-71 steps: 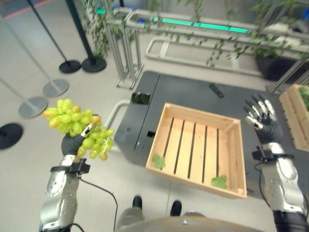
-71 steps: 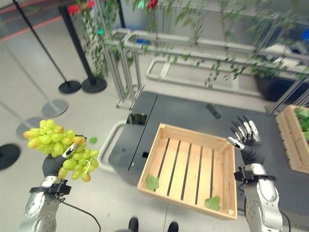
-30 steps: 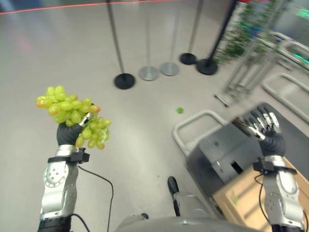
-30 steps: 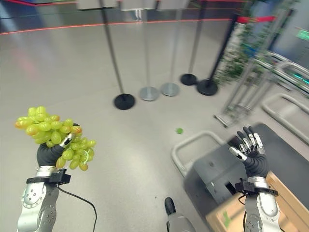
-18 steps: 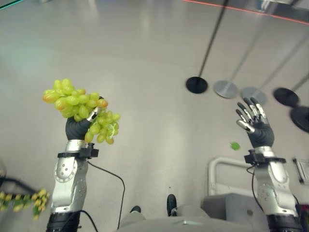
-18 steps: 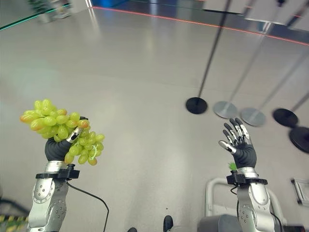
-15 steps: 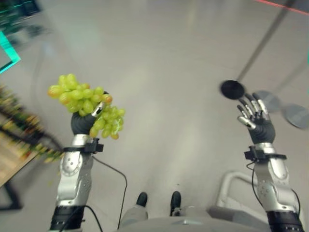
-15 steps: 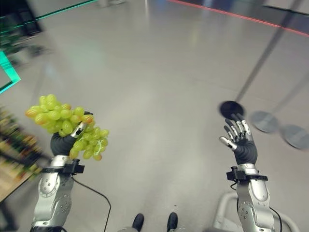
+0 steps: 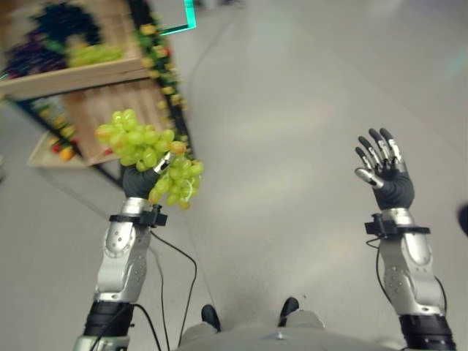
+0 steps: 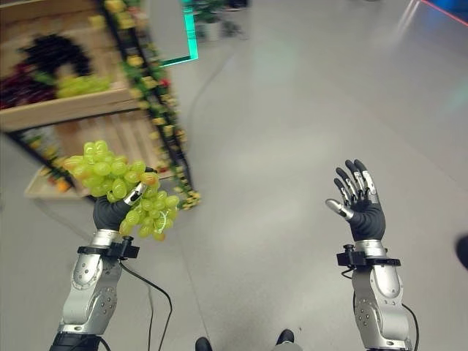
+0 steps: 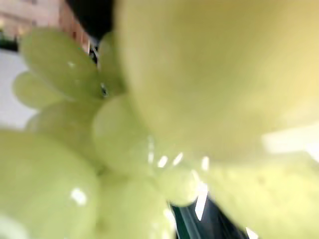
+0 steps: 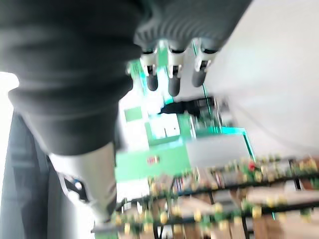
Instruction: Pick up the fruits from the basket on one side to the basket on the other side
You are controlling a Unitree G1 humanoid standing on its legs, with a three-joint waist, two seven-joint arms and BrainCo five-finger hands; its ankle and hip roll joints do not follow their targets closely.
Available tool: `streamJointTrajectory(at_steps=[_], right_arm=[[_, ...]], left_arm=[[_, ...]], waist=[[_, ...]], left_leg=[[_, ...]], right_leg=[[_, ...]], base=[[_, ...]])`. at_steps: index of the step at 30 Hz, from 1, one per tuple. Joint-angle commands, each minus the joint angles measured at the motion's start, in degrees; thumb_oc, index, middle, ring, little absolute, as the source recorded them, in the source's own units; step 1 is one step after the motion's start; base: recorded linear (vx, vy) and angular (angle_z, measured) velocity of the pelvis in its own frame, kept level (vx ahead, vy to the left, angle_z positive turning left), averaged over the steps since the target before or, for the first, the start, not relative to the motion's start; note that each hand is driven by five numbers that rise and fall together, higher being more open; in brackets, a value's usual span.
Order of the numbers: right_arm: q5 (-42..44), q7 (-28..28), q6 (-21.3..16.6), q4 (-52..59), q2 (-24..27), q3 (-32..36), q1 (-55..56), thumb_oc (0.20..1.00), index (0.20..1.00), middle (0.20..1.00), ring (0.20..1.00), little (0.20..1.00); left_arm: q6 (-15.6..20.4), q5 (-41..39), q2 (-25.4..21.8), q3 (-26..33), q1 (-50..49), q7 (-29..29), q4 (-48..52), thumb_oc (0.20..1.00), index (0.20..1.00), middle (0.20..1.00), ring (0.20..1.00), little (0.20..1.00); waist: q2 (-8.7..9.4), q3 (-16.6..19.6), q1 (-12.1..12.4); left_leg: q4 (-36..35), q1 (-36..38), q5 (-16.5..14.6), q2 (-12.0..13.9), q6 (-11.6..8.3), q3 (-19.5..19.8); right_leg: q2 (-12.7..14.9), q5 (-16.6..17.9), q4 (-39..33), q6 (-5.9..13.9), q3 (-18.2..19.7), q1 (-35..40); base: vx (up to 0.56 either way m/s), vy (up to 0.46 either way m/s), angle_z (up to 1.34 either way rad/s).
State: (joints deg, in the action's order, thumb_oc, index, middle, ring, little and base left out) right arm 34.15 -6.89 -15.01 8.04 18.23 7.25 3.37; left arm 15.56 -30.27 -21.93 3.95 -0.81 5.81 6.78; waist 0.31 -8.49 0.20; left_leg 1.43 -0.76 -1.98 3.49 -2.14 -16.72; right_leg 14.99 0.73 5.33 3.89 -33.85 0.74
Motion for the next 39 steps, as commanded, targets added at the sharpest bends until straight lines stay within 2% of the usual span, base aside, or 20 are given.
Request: streamJointTrajectory(at_steps=[1, 4, 6, 7, 9, 11, 13, 15, 19, 21, 24, 25, 26, 29, 31, 32, 33, 35, 37, 39], right_arm=[[-2.29, 0.16, -2.03, 0.08, -0.67, 0.76, -2.24, 1.000, 1.000, 1.000, 1.000, 1.000], [-3.34, 1.24, -2.26, -1.45, -1.08, 0.42, -3.10, 1.000, 1.000, 1.000, 1.000, 1.000], [-4.37, 1.55, -1.96, -1.78, -1.20, 1.07, -3.18, 1.000, 1.000, 1.000, 1.000, 1.000], [-5.19, 2.14, -2.18, -2.19, -0.95, 1.31, -3.45, 1.000, 1.000, 1.000, 1.000, 1.000], [-5.40, 2.58, -2.29, -2.57, -0.64, 2.55, -3.10, 1.000, 1.000, 1.000, 1.000, 1.000], [-5.49, 2.38, -2.31, -2.41, -0.37, 3.96, -2.13, 1.000, 1.000, 1.000, 1.000, 1.000], [-5.34, 2.02, -2.18, -2.33, -0.62, 4.66, -1.75, 1.000, 1.000, 1.000, 1.000, 1.000], [-5.52, 2.29, -2.18, -2.59, -0.86, 4.79, -1.87, 1.000, 1.000, 1.000, 1.000, 1.000], [-6.25, 3.13, -2.36, -2.90, -1.06, 4.83, -2.35, 1.000, 1.000, 1.000, 1.000, 1.000], [-6.64, 3.04, -2.20, -2.91, -0.94, 4.49, -2.45, 1.000, 1.000, 1.000, 1.000, 1.000], [-7.06, 2.69, -2.25, -3.26, -0.65, 4.09, -2.19, 1.000, 1.000, 1.000, 1.000, 1.000], [-6.64, 2.23, -1.94, -3.39, -0.08, 4.48, -1.64, 1.000, 1.000, 1.000, 1.000, 1.000], [-6.59, 2.19, -1.96, -3.41, -0.04, 4.50, -1.59, 1.000, 1.000, 1.000, 1.000, 1.000], [-5.13, 2.22, -2.28, -3.52, 1.10, 4.59, -1.33, 1.000, 1.000, 1.000, 1.000, 1.000], [-3.72, 1.91, -2.40, -3.48, 1.70, 4.98, -0.65, 1.000, 1.000, 1.000, 1.000, 1.000], [-3.71, 1.90, -2.41, -3.49, 1.71, 4.99, -0.66, 1.000, 1.000, 1.000, 1.000, 1.000], [-3.31, 1.48, -2.20, -3.57, 2.25, 4.38, -0.83, 1.000, 1.000, 1.000, 1.000, 1.000], [-1.31, 0.83, -2.37, -2.97, 2.57, 4.17, -0.44, 1.000, 1.000, 1.000, 1.000, 1.000], [-1.69, 1.37, -2.55, -2.94, 2.83, 4.30, -0.61, 1.000, 1.000, 1.000, 1.000, 1.000], [-1.79, 2.01, -2.48, -3.17, 2.95, 4.01, -0.87, 1.000, 1.000, 1.000, 1.000, 1.000]], left_arm=[[3.98, 0.66, -2.10, 3.79, 1.19, 0.35, 4.40, 0.200, 0.200, 0.200, 0.200, 0.200], [4.26, 1.76, -2.53, 4.68, 0.60, -0.48, 5.05, 0.200, 0.200, 0.200, 0.200, 0.200], [4.60, 1.83, -3.03, 5.15, 0.20, -0.89, 5.01, 0.200, 0.200, 0.200, 0.200, 0.200], [4.88, 2.16, -3.03, 4.95, 0.78, -1.44, 4.54, 0.200, 0.200, 0.200, 0.200, 0.200], [4.74, 2.77, -3.43, 3.68, 2.39, -2.28, 3.29, 0.200, 0.200, 0.200, 0.200, 0.200], [4.36, 3.74, -3.37, 3.08, 3.11, -2.54, 3.01, 0.200, 0.200, 0.200, 0.200, 0.200], [3.99, 4.65, -3.48, 3.19, 2.87, -2.26, 3.70, 0.200, 0.200, 0.200, 0.200, 0.200], [3.56, 4.70, -3.41, 3.07, 2.54, -2.35, 3.93, 0.200, 0.200, 0.200, 0.200, 0.200], [3.46, 4.85, -3.26, 2.41, 3.06, -2.55, 4.03, 0.200, 0.200, 0.200, 0.200, 0.200], [3.71, 5.15, -3.13, 1.87, 3.29, -2.39, 3.79, 0.200, 0.200, 0.200, 0.200, 0.200], [3.64, 5.08, -2.69, 1.08, 3.50, -1.94, 3.04, 0.200, 0.200, 0.200, 0.200, 0.200], [3.44, 4.60, -2.34, 0.75, 3.08, -1.45, 2.38, 0.200, 0.200, 0.200, 0.200, 0.200], [3.46, 4.57, -2.32, 0.72, 3.05, -1.41, 2.36, 0.200, 0.200, 0.200, 0.200, 0.200], [3.19, 3.57, -1.34, 0.04, 2.24, -1.27, 1.21, 0.200, 0.200, 0.200, 0.200, 0.200], [2.98, 3.19, -0.75, -0.49, 1.74, -0.90, 0.98, 0.200, 0.200, 0.200, 0.200, 0.200], [2.99, 3.19, -0.74, -0.49, 1.74, -0.90, 0.98, 0.200, 0.200, 0.200, 0.200, 0.200], [3.05, 3.31, -0.21, -0.45, 1.10, -0.84, 0.91, 0.200, 0.200, 0.200, 0.200, 0.200], [2.84, 3.07, 0.05, -1.14, 0.78, -0.72, 0.85, 0.200, 0.200, 0.200, 0.200, 0.200], [2.82, 3.58, 0.22, -1.29, 1.08, -1.04, 0.93, 0.200, 0.200, 0.200, 0.200, 0.200], [2.96, 4.45, 0.08, -1.48, 1.49, -1.68, 1.06, 0.200, 0.200, 0.200, 0.200, 0.200]], waist=[[1.74, 1.69, 0.48], [1.90, 1.77, 1.25], [1.54, 1.60, 0.44], [1.53, 1.39, -0.05], [0.70, 1.39, -1.87], [0.14, 1.06, -3.13], [0.11, 1.20, -3.04], [-0.14, 1.20, -3.07], [-0.36, 0.35, -3.90], [0.07, 0.32, -3.77], [0.88, 1.13, -3.39], [1.38, 1.83, -3.73], [1.31, 1.85, -3.72], [1.56, 2.53, -4.55], [1.82, 2.29, -5.02], [1.78, 2.29, -5.04], [2.22, 1.75, -4.82], [3.45, -0.23, -3.78], [3.88, -0.96, -3.43], [3.69, -0.78, -3.60]], left_leg=[[3.58, 1.35, -6.31, 0.59, -1.07, 2.91], [3.31, 1.05, -7.41, -1.80, 0.45, 4.48], [2.26, 1.60, -7.87, -3.22, 1.57, 7.14], [1.49, 1.63, -6.49, -4.28, 2.24, 7.42], [-0.94, 2.64, -5.16, -5.47, 3.25, 11.73], [-2.12, 3.91, -4.69, -6.26, 3.75, 14.72], [-3.51, 4.45, -4.03, -6.66, 3.79, 16.03], [-4.26, 5.00, -3.85, -6.20, 3.54, 17.14], [-3.73, 6.52, -4.58, -5.70, 2.97, 19.17], [-3.85, 7.36, -4.87, -5.72, 2.73, 19.37], [-3.95, 7.97, -5.40, -5.70, 2.38, 19.49], [-3.38, 8.58, -6.19, -4.94, 1.83, 19.69], [-3.30, 8.60, -6.33, -4.85, 1.77, 19.69], [3.11, 8.30, -7.80, -3.79, -0.41, 19.40], [10.40, 6.02, -5.46, -3.08, -2.88, 18.18], [10.59, 5.92, -5.57, -3.04, -2.89, 18.21], [19.79, 3.35, -1.75, -2.30, -5.11, 17.38], [33.19, -3.37, 4.42, -1.51, -7.26, 15.88], [36.01, -6.12, 3.44, -1.70, -6.75, 15.41], [30.31, -8.45, 1.74, 0.02, -5.13, 13.48]], right_leg=[[2.88, 3.48, -4.53, 6.51, -2.22, 2.15], [4.83, 4.95, -3.57, 7.42, -2.26, 2.35], [4.07, 3.78, -1.56, 7.28, 5.14, 0.24], [3.07, 3.09, -0.40, 6.18, 8.50, -1.44], [-2.41, -1.04, 4.04, 4.73, 19.35, -4.73], [-6.22, -3.95, 7.99, 3.32, 23.00, -7.13], [-6.96, -3.84, 7.86, 2.81, 20.84, -8.99], [-6.11, -3.07, 6.15, 3.17, 19.40, -10.53], [-4.77, 0.23, 0.72, 5.33, 20.45, -12.10], [-4.03, 1.76, -0.93, 5.98, 19.14, -11.18], [-3.92, 1.85, -1.87, 6.12, 18.69, -8.88], [-5.36, 0.39, -0.82, 5.34, 19.90, -8.52], [-5.43, 0.23, -0.69, 5.28, 19.87, -8.51], [-7.91, -1.58, -0.32, 3.59, 20.17, -6.47], [-9.45, -2.47, -1.68, 2.09, 20.40, -4.02], [-9.49, -2.44, -1.73, 2.08, 20.36, -4.01], [-10.73, -3.15, -3.30, 0.55, 20.75, -1.56], [-11.54, -4.25, -5.85, -1.54, 21.82, 2.21], [-11.48, -4.16, -7.01, -1.84, 21.99, 3.03], [-11.89, -4.25, -8.58, -1.57, 21.82, 3.97]], base=[[0.02, 0.402, 0.54], [0.06, 0.369, 0.65], [0.11, 0.398, 0.51], [0.09, 0.401, 0.68], [0.14, 0.371, 0.73], [0.19, 0.245, 0.82], [0.16, 0.100, 0.76], [0.18, 0.007, 0.49], [0.22, -0.042, 0.59], [0.16, -0.115, 0.52], [0.16, -0.202, 0.33], [0.18, -0.231, 0.13], [0.22, -0.270, -0.01], [0.20, -0.259, 0.03], [0.14, -0.254, 0.14], [0.13, -0.314, 0.07], [0.15, -0.330, 0.06], [0.14, -0.414, -0.09], [0.05, -0.210, -0.17], [0.14, -0.125, -0.27]])
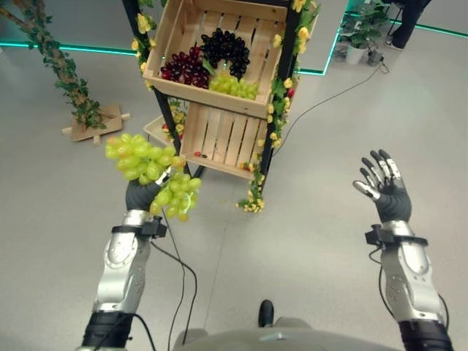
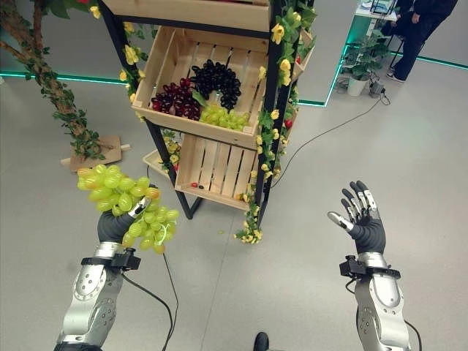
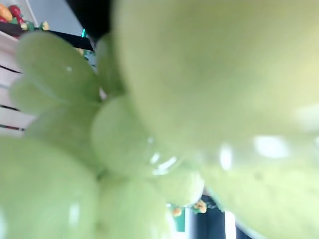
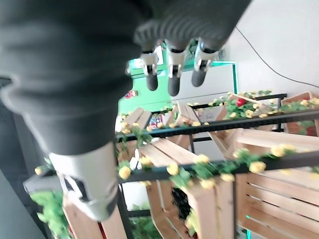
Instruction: Pick up the fruits from the basket on one side to the basket on the other side
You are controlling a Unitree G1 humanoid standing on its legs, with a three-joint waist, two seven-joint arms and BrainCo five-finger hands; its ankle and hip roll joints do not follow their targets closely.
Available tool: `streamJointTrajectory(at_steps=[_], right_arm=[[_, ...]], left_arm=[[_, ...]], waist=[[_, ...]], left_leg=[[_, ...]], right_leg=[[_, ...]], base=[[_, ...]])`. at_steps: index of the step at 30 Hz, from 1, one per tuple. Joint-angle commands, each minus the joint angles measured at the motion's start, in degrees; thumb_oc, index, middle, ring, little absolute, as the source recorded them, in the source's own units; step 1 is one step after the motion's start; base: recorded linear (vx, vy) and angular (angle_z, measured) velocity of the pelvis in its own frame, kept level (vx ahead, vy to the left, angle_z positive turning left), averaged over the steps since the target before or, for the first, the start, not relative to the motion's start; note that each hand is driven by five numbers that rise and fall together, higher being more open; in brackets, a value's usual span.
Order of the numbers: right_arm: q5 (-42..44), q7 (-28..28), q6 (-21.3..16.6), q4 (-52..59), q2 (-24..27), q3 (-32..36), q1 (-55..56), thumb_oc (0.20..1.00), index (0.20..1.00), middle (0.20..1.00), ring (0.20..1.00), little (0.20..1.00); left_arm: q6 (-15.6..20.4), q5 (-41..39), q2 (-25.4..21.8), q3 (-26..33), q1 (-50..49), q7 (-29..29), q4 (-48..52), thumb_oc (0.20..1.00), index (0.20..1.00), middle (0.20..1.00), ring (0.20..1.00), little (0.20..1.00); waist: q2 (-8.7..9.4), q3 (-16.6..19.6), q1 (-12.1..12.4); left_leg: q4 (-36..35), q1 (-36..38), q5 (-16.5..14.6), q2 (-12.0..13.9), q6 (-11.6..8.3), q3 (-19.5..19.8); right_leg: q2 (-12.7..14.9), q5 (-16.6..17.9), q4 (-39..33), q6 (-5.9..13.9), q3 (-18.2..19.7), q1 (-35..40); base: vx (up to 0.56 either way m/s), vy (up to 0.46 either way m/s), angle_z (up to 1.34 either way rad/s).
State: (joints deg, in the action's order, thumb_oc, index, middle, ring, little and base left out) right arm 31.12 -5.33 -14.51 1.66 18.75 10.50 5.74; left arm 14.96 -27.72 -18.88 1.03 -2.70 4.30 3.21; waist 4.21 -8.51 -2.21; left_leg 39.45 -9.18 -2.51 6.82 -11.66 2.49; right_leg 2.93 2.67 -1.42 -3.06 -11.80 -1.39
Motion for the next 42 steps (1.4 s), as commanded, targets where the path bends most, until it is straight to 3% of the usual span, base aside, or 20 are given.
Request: streamJointTrajectory(at_steps=[1, 2, 5, 9, 20, 29, 38, 42], right_arm=[[1.21, 0.66, -3.14, 2.87, 2.36, 0.54, -3.71, 1.000, 1.000, 1.000, 1.000, 1.000], [0.96, 0.87, -3.36, 2.37, 2.41, -0.11, -4.38, 1.000, 1.000, 1.000, 1.000, 1.000], [0.18, 0.77, -3.27, 1.33, 3.41, -1.94, -5.59, 1.000, 1.000, 1.000, 1.000, 1.000], [-0.27, -0.27, -2.68, 1.00, 3.34, -1.94, -4.40, 1.000, 1.000, 1.000, 1.000, 1.000], [-2.60, -2.46, -0.57, 1.45, 1.57, -1.00, -1.75, 1.000, 1.000, 1.000, 1.000, 1.000], [-2.87, -4.15, 0.19, 1.34, 2.21, -1.51, -1.12, 1.000, 1.000, 1.000, 1.000, 1.000], [-3.33, -5.93, 1.26, 0.98, 3.80, -3.26, -0.78, 1.000, 1.000, 1.000, 1.000, 1.000], [-3.71, -6.31, 1.85, 0.28, 4.70, -5.00, -1.24, 1.000, 1.000, 1.000, 1.000, 1.000]], left_arm=[[3.76, 2.07, -3.01, 1.54, 3.57, -0.50, 4.67, 0.200, 0.200, 0.200, 0.200, 0.200], [3.96, 2.46, -3.20, 1.70, 3.50, -0.91, 4.85, 0.200, 0.200, 0.200, 0.200, 0.200], [4.38, 3.58, -3.64, 1.73, 3.69, -2.10, 4.60, 0.200, 0.200, 0.200, 0.200, 0.200], [4.66, 5.05, -4.32, 0.97, 5.42, -2.33, 3.27, 0.200, 0.200, 0.200, 0.200, 0.200], [4.89, 6.91, -6.50, 2.40, 5.60, -2.20, 4.73, 0.200, 0.200, 0.200, 0.200, 0.200], [6.03, 9.68, -9.39, 5.08, 10.23, -5.85, 5.30, 0.200, 0.200, 0.200, 0.200, 0.200], [5.28, 14.35, -16.94, 4.06, 24.38, -11.74, -2.31, 0.200, 0.200, 0.200, 0.200, 0.200], [4.48, 14.18, -21.16, 1.64, 33.30, -14.77, -10.31, 0.200, 0.200, 0.200, 0.200, 0.200]], waist=[[-0.58, -0.49, -1.21], [-1.19, -0.20, -0.62], [-1.90, 0.38, 0.43], [-1.85, 1.06, -0.69], [-0.71, 3.54, -1.36], [-1.22, 4.81, -1.77], [-2.10, 6.24, -4.04], [-2.48, 6.49, -4.98]], left_leg=[[-12.39, -0.57, 1.22, -2.67, 5.06, -5.63], [-21.41, 0.60, -0.38, -2.47, 5.92, -4.59], [-32.75, 2.48, 2.48, -2.74, 6.00, 1.83], [-32.87, 4.28, 1.58, -3.04, 5.95, 0.54], [-32.76, 7.31, -4.07, -6.75, 10.36, -5.70], [-32.39, 8.38, -6.05, -8.24, 11.56, -6.90], [-34.87, 10.86, -6.14, -8.16, 11.97, -8.57], [-36.63, 12.25, -5.54, -7.92, 12.04, -9.68]], right_leg=[[-0.05, -6.19, -2.39, 5.93, -0.19, 6.27], [-0.47, -6.46, -2.87, 6.64, 0.88, 6.49], [-1.40, -7.28, -1.80, 7.07, 4.50, 6.40], [-0.84, -8.62, -0.20, 7.16, 5.94, 7.73], [2.80, -9.02, 5.28, 10.76, 8.42, 5.69], [3.37, -8.45, 5.87, 11.92, 9.25, 5.55], [3.28, -7.71, 5.61, 12.91, 9.84, 5.53], [3.08, -7.04, 6.23, 13.53, 10.37, 5.16]], base=[[0.23, 0.012, -0.10], [0.22, 0.061, 0.05], [0.23, 0.072, -0.35], [0.21, 0.115, -0.79], [0.17, 0.170, -0.32], [0.10, 0.095, -0.20], [0.04, 0.041, -0.06], [0.00, 0.028, -0.32]])
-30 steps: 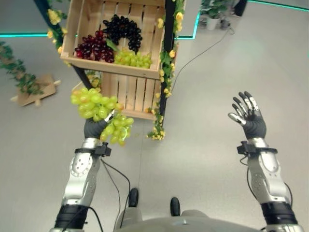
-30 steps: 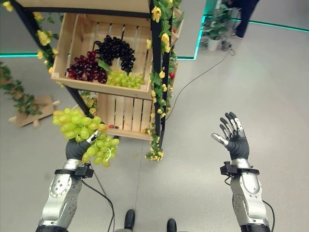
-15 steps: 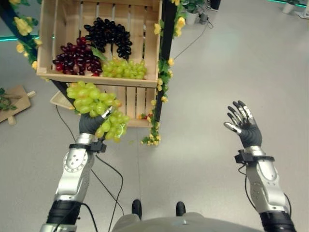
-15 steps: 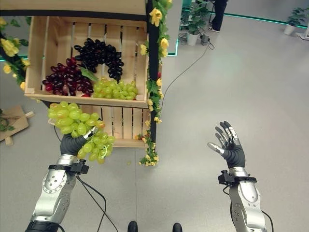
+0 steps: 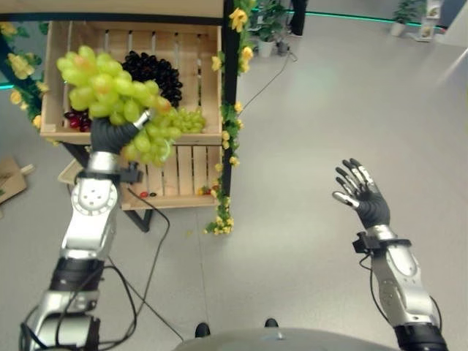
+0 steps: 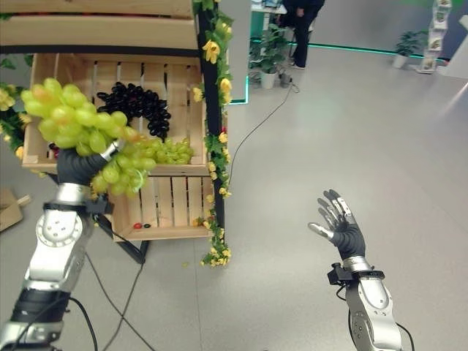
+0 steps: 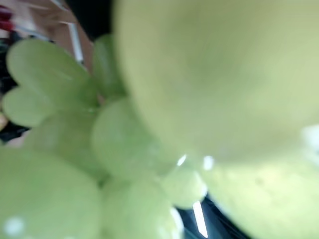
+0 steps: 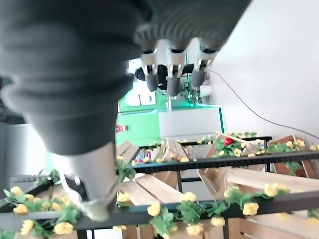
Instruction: Pick up the fruits from the basket on one side to the basket on the other side
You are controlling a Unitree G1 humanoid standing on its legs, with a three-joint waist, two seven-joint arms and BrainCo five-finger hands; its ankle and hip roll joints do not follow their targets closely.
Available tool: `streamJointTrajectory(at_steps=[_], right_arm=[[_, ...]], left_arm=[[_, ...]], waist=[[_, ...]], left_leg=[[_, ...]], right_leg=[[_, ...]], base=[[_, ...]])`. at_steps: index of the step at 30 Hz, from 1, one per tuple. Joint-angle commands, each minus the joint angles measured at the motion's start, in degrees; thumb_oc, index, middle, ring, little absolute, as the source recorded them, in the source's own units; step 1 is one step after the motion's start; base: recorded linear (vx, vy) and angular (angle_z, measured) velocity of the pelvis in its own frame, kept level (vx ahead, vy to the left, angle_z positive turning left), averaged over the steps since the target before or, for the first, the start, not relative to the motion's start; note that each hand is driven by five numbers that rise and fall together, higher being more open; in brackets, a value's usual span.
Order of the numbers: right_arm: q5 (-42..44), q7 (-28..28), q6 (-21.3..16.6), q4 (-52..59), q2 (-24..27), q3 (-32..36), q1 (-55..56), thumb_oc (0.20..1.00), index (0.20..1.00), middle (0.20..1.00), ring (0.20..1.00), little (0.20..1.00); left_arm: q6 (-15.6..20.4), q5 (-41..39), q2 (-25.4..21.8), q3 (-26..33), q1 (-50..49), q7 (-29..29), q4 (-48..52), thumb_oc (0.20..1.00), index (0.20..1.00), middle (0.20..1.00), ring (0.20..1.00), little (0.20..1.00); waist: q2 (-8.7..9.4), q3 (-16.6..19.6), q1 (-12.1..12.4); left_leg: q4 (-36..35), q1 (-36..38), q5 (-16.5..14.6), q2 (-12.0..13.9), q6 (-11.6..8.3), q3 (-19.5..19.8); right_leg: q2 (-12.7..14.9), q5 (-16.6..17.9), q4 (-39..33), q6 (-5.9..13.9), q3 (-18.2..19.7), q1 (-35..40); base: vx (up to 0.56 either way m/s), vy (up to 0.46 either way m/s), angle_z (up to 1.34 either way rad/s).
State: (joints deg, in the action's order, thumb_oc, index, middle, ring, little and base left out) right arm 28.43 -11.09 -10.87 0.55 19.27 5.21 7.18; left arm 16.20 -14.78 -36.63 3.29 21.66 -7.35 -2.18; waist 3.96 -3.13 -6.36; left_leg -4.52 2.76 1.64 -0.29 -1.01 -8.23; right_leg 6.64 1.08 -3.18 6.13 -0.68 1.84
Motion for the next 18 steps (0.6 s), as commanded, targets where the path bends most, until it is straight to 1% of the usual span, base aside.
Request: streamJointTrajectory(at_steps=[1, 2, 7, 8, 9, 11, 13, 15, 16, 18], right_arm=[[-1.38, -0.63, -1.50, 1.33, 4.78, -0.39, -2.61, 1.000, 1.000, 1.000, 1.000, 1.000], [-1.38, -0.62, -1.50, 1.32, 4.69, -0.31, -2.66, 1.000, 1.000, 1.000, 1.000, 1.000], [-1.43, -0.83, -1.19, 0.89, 5.56, -1.37, -2.66, 1.000, 1.000, 1.000, 1.000, 1.000], [-1.43, -0.84, -1.19, 0.88, 5.53, -1.34, -2.67, 1.000, 1.000, 1.000, 1.000, 1.000], [-1.71, -0.83, -1.18, 1.16, 5.87, -1.74, -2.74, 1.000, 1.000, 1.000, 1.000, 1.000], [-1.36, -1.03, -1.15, 1.27, 6.22, -2.28, -2.93, 1.000, 1.000, 1.000, 1.000, 1.000], [-1.17, -0.97, -1.19, 1.55, 6.58, -2.68, -3.08, 1.000, 1.000, 1.000, 1.000, 1.000], [-1.14, -1.05, -1.02, 1.87, 6.73, -2.89, -3.15, 1.000, 1.000, 1.000, 1.000, 1.000], [-1.20, -1.10, -1.05, 1.93, 7.03, -2.99, -2.80, 1.000, 1.000, 1.000, 1.000, 1.000], [-1.16, -1.19, -1.12, 2.04, 7.06, -2.69, -2.57, 1.000, 1.000, 1.000, 1.000, 1.000]], left_arm=[[2.13, 1.85, -5.59, -2.36, 13.16, -4.21, -9.09, 0.200, 0.200, 0.200, 0.200, 0.200], [2.24, 1.80, -5.68, -2.62, 13.55, -4.25, -9.42, 0.200, 0.200, 0.200, 0.200, 0.200], [-0.17, 1.89, -11.37, -8.01, 23.30, -4.66, -20.38, 0.200, 0.200, 0.200, 0.200, 0.200], [-0.15, 1.87, -11.38, -8.09, 23.40, -4.66, -20.44, 0.200, 0.200, 0.200, 0.200, 0.200], [-0.98, 2.64, -13.16, -9.84, 26.46, -4.99, -24.28, 0.200, 0.200, 0.200, 0.200, 0.200], [-2.67, 3.21, -14.77, -12.94, 30.96, -4.78, -30.62, 0.200, 0.200, 0.200, 0.200, 0.200], [-3.52, 2.27, -15.43, -14.74, 33.86, -4.17, -34.83, 0.200, 0.200, 0.200, 0.200, 0.200], [-4.67, 3.17, -16.29, -17.27, 37.14, -3.46, -39.66, 0.200, 0.200, 0.200, 0.200, 0.200], [-5.87, 5.12, -16.73, -18.97, 39.08, -2.77, -44.15, 0.200, 0.200, 0.200, 0.200, 0.200], [-6.11, 6.49, -17.22, -20.41, 40.57, -2.62, -46.27, 0.200, 0.200, 0.200, 0.200, 0.200]], waist=[[-2.50, 1.24, -1.46], [-2.42, 1.16, -1.41], [-2.89, 1.31, -2.70], [-2.85, 1.29, -2.67], [-3.02, 1.32, -3.08], [-3.28, 1.25, -3.55], [-3.43, 1.15, -3.95], [-3.33, 0.86, -4.07], [-3.36, 0.79, -4.32], [-3.19, 0.63, -4.33]], left_leg=[[6.85, 0.72, -9.40, -0.78, 1.33, 0.71], [6.77, 0.75, -9.35, -0.79, 1.33, 0.73], [5.61, 1.68, -8.93, -0.72, 1.25, 0.16], [5.60, 1.69, -8.92, -0.73, 1.25, 0.15], [5.48, 1.82, -8.85, -0.68, 1.29, -0.19], [5.28, 1.99, -8.79, -0.64, 1.30, -0.72], [5.25, 2.07, -8.76, -0.58, 1.37, -1.06], [5.45, 2.04, -8.82, -0.51, 1.42, -1.35], [5.71, 2.02, -8.95, -0.50, 1.45, -1.51], [6.00, 1.95, -9.06, -0.52, 1.47, -1.50]], right_leg=[[-0.67, -5.11, 8.25, 4.61, -0.83, 1.80], [-0.67, -5.10, 8.26, 4.61, -0.85, 1.80], [-0.54, -4.51, 8.08, 5.19, -1.07, 1.81], [-0.54, -4.51, 8.08, 5.19, -1.07, 1.81], [-0.49, -4.15, 8.05, 5.48, -0.99, 1.72], [-0.52, -3.70, 8.10, 5.76, -0.65, 1.51], [-0.57, -3.48, 8.33, 6.01, -0.45, 1.28], [-0.60, -3.32, 8.61, 6.30, -0.33, 1.08], [-0.59, -3.20, 8.78, 6.47, -0.13, 1.03], [-0.58, -3.14, 8.79, 6.53, -0.08, 1.07]], base=[[-0.01, 0.010, -0.18], [-0.01, 0.023, -0.21], [0.00, 0.011, -0.05], [0.00, 0.021, -0.04], [0.00, 0.000, 0.00], [-0.01, 0.029, -0.03], [0.00, 0.023, -0.14], [0.00, 0.021, -0.22], [0.01, 0.018, -0.14], [0.01, 0.012, -0.12]])
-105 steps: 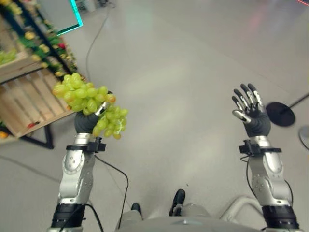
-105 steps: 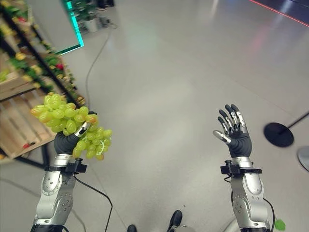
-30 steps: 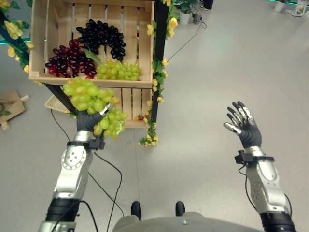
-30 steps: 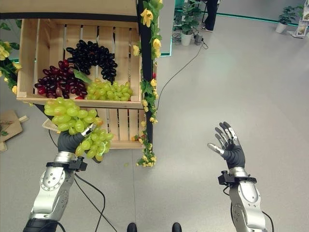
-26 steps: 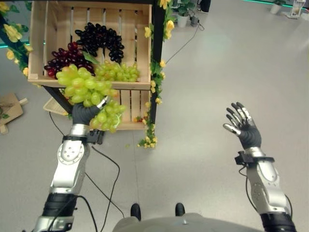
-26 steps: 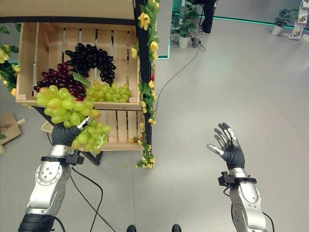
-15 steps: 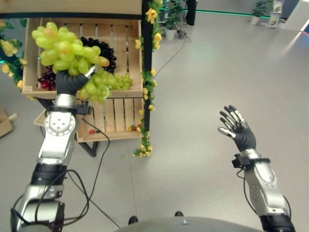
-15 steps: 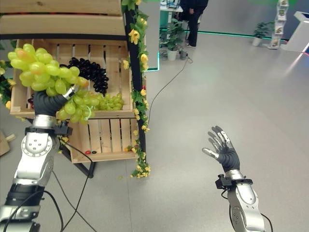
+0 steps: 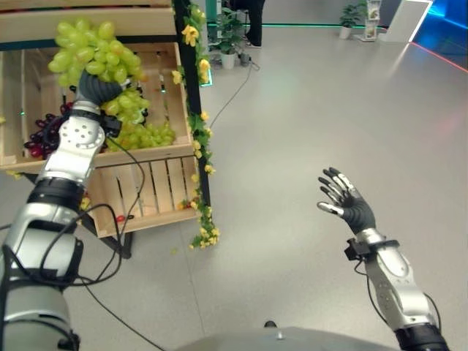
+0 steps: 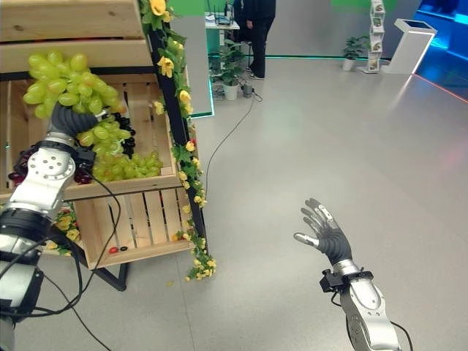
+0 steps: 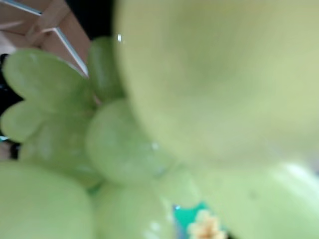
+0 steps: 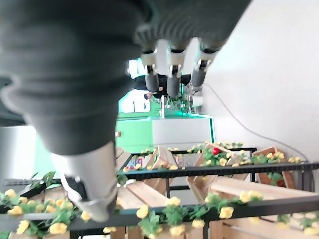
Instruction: Pick up the fruits from the basket on one side to the basket on the other side
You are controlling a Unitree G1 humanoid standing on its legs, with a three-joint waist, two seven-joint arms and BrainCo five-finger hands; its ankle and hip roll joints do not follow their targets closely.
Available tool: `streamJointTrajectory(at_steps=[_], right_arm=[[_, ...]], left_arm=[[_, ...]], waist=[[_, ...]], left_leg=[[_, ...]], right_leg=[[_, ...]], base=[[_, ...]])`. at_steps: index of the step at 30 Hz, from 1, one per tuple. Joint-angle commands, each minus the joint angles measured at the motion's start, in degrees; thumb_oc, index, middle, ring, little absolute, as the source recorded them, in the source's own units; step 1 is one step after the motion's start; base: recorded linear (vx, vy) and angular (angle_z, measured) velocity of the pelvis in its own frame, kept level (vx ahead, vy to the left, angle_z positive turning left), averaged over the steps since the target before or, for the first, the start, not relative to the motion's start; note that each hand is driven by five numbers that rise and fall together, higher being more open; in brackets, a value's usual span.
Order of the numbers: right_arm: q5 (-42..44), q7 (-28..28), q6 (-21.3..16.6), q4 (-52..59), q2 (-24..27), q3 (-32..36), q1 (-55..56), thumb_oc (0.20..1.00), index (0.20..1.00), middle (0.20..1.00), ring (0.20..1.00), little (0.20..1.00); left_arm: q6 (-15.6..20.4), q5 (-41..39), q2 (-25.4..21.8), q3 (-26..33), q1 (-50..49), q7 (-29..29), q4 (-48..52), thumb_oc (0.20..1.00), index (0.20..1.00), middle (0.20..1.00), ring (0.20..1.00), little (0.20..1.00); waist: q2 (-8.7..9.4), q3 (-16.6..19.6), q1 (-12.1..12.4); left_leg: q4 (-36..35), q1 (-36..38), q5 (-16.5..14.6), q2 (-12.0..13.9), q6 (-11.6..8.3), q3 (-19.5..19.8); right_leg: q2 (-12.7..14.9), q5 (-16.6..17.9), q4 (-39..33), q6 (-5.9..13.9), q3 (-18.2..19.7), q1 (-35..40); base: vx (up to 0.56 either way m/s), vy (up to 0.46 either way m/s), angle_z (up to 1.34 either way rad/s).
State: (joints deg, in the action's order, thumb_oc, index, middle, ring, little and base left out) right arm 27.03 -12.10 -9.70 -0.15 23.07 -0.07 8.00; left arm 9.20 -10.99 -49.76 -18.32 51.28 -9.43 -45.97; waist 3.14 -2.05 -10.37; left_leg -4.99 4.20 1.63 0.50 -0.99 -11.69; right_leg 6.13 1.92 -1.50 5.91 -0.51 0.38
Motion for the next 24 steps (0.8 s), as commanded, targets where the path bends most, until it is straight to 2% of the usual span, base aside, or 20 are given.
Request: streamJointTrajectory(at_steps=[1, 9, 12, 19, 21, 22, 24], right_arm=[[0.32, -0.18, -2.47, 2.87, 3.40, 2.68, -3.23, 1.000, 1.000, 1.000, 1.000, 1.000], [1.09, -0.13, -3.26, 4.67, 3.31, 3.76, -2.65, 1.000, 1.000, 1.000, 1.000, 1.000], [1.48, -0.19, -4.25, 5.36, 3.65, 4.84, -2.05, 1.000, 1.000, 1.000, 1.000, 1.000], [2.07, -0.45, -4.60, 6.57, 4.35, 5.70, -1.10, 1.000, 1.000, 1.000, 1.000, 1.000], [2.13, -0.58, -4.61, 6.81, 4.79, 5.71, -0.83, 1.000, 1.000, 1.000, 1.000, 1.000], [1.93, -0.91, -4.66, 7.29, 5.59, 5.88, -0.56, 1.000, 1.000, 1.000, 1.000, 1.000], [2.32, -1.14, -4.77, 7.51, 5.55, 5.99, -0.56, 1.000, 1.000, 1.000, 1.000, 1.000]], left_arm=[[0.74, 3.23, -4.18, 0.70, 11.61, -0.58, -3.20, 0.200, 0.200, 0.200, 0.200, 0.200], [-0.19, 7.46, -3.53, 0.91, 10.76, -1.01, -9.13, 0.200, 0.200, 0.200, 0.200, 0.200], [-0.74, 13.95, -4.35, -0.15, 9.17, -1.29, -11.39, 0.200, 0.200, 0.200, 0.200, 0.200], [-1.62, 17.99, -5.31, -1.10, 9.06, -1.10, -13.35, 0.200, 0.200, 0.200, 0.200, 0.200], [-2.66, 21.49, -5.66, -3.40, 10.47, -0.61, -15.37, 0.200, 0.200, 0.200, 0.200, 0.200], [-3.68, 27.88, -6.70, -7.69, 13.12, -0.22, -17.30, 0.200, 0.200, 0.200, 0.200, 0.200], [-4.18, 30.72, -6.86, -10.66, 15.28, 0.14, -18.48, 0.200, 0.200, 0.200, 0.200, 0.200]], waist=[[-2.32, -0.54, -0.38], [-1.42, -1.17, -0.32], [-0.64, -1.58, -0.49], [0.23, -1.76, -0.65], [0.32, -1.77, -0.82], [0.33, -1.75, -1.16], [0.51, -1.85, -1.19]], left_leg=[[6.68, 0.45, -9.12, -1.29, 1.45, 1.94], [7.87, 0.09, -9.77, -1.20, 1.70, 1.30], [8.66, -0.34, -10.13, -1.05, 1.82, 0.96], [9.76, -0.99, -10.68, -1.01, 2.02, 0.62], [10.24, -1.26, -10.83, -1.00, 2.07, 0.63], [10.44, -1.48, -10.99, -1.02, 2.21, 0.42], [10.52, -1.59, -11.07, -1.02, 2.29, 0.19]], right_leg=[[-0.05, -3.94, 7.16, 6.82, -0.31, 2.50], [-0.09, -4.03, 7.34, 6.98, 0.19, 2.12], [-0.09, -4.28, 7.64, 7.03, 0.64, 1.72], [-0.04, -3.89, 7.72, 7.24, 1.23, 1.27], [0.02, -3.87, 7.69, 7.29, 1.35, 1.26], [0.09, -3.49, 7.64, 7.50, 1.47, 1.08], [0.10, -3.26, 7.68, 7.67, 1.67, 0.84]], base=[[0.00, 0.012, -0.12], [-0.01, 0.009, -0.03], [-0.02, 0.024, -0.05], [-0.01, 0.019, -0.08], [-0.01, 0.030, -0.04], [0.00, 0.000, 0.00], [-0.01, 0.016, -0.01]])
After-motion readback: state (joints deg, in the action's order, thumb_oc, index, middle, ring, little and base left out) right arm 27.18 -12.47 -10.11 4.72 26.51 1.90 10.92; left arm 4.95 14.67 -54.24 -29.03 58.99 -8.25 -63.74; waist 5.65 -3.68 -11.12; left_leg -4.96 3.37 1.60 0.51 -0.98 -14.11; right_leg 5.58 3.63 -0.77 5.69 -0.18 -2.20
